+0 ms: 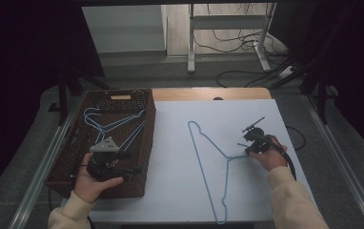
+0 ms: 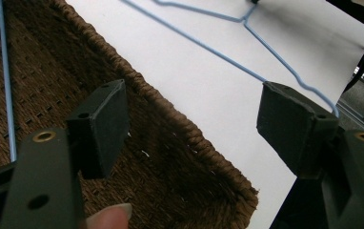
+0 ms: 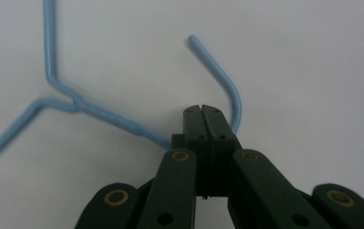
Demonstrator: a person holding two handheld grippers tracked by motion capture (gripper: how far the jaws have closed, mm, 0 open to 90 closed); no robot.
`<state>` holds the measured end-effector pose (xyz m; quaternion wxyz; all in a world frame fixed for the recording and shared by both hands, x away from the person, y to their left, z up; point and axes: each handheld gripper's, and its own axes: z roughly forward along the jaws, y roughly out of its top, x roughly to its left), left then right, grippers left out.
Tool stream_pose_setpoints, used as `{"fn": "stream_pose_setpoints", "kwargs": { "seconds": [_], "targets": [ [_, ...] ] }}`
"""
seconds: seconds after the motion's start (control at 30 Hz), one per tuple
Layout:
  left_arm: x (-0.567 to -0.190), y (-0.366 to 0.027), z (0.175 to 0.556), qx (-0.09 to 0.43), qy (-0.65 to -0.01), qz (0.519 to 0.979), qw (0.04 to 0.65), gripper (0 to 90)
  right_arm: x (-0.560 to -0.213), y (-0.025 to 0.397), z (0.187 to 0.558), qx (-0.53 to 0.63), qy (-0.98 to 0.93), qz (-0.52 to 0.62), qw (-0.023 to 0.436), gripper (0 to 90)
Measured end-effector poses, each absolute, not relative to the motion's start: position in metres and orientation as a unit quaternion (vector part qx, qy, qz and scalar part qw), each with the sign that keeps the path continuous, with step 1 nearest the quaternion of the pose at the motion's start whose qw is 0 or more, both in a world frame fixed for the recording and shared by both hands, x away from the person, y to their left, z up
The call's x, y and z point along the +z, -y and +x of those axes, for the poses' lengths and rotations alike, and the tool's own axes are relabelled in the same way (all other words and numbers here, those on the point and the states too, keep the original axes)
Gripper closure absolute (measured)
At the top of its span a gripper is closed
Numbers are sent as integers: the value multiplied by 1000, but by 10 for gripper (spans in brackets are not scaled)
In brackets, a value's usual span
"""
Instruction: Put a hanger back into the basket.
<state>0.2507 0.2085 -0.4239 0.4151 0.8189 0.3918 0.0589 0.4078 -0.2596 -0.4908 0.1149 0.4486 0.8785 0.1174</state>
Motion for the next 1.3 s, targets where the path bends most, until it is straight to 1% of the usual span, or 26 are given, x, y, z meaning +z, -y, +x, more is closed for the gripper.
{"fn": "stream_pose_setpoints", "kwargs": {
  "seconds": [0.03,0.17,0.2,0.23,0.27,0.37,0.47,0.5,0.53,0.63,0.83,0.9,1.0,1.03,1.13,1.17,1.3],
  "targets": [
    [-424,-208,251,59,-391,819,416,269,-491,260,408,117,-879,449,115,899],
    [-423,-209,251,59,-391,818,418,269,-489,274,377,96,-878,452,120,899],
    [-423,-209,251,59,-391,818,418,269,-489,274,377,96,-878,452,120,899],
    [-423,-208,251,59,-390,819,416,269,-489,281,365,100,-875,461,110,899],
    [-423,-208,251,59,-390,819,416,269,-489,281,365,100,-875,461,110,899],
    [-422,-204,252,58,-386,821,417,269,-488,286,345,109,-872,467,94,899],
    [-422,-203,252,58,-385,821,417,269,-488,285,336,110,-874,465,88,899],
    [-422,-203,252,58,-384,822,417,269,-488,284,327,114,-874,466,76,899],
    [-422,-203,252,58,-384,822,417,269,-488,284,327,114,-874,466,76,899],
    [-422,-204,252,57,-385,821,416,269,-489,276,312,120,-882,452,60,899],
    [-422,-203,252,58,-384,822,417,269,-490,268,301,126,-887,442,44,900],
    [-422,-203,252,58,-384,822,417,269,-490,266,298,137,-888,439,23,899],
    [-422,-203,252,58,-384,822,416,269,-491,262,293,138,-891,432,26,900],
    [-422,-202,252,57,-384,822,416,270,-492,258,289,145,-893,426,15,899],
    [-422,-202,252,57,-383,823,416,270,-492,254,286,145,-896,419,15,900],
    [-422,-201,252,57,-383,823,415,270,-492,251,285,148,-898,415,6,899],
    [-423,-199,252,55,-381,825,414,270,-493,253,286,155,-895,418,1,899]
  ]
}}
